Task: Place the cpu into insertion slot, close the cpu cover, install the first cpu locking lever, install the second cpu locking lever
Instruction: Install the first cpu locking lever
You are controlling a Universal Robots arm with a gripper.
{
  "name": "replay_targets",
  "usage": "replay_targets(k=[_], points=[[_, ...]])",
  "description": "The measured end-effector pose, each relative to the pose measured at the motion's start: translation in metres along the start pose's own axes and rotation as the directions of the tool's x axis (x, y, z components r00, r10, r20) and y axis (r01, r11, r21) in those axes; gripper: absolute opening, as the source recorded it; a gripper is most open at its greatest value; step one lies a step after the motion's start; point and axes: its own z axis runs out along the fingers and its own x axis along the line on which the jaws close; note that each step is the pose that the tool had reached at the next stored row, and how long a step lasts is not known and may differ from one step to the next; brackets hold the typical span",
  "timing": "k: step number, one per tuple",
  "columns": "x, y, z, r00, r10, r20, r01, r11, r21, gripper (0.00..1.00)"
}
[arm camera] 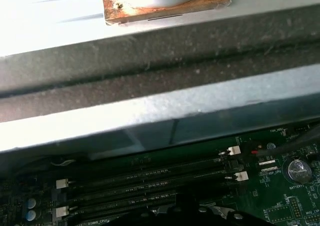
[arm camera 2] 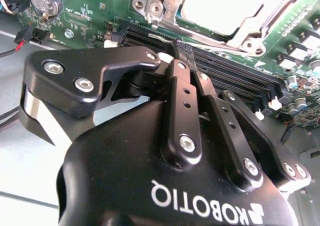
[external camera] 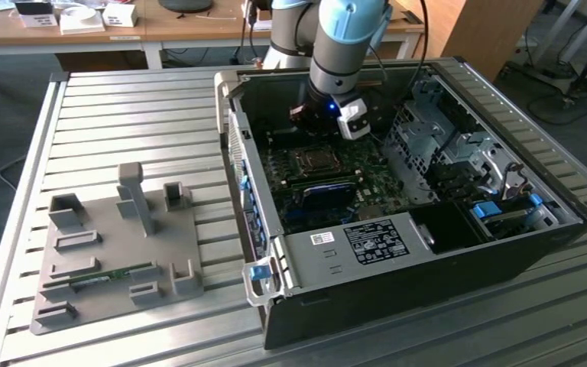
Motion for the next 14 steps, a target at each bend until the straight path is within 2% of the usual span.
replay_targets(k=[5, 14], points=[[0.0002, 0.0010, 0.0000, 1.0000, 0.004, 0.0012, -0.004, 1.0000, 0.0002, 0.11], [0.0002, 0.0013, 0.0001, 0.9994, 0.033, 0.0095, -0.033, 0.9995, 0.0013, 0.11]])
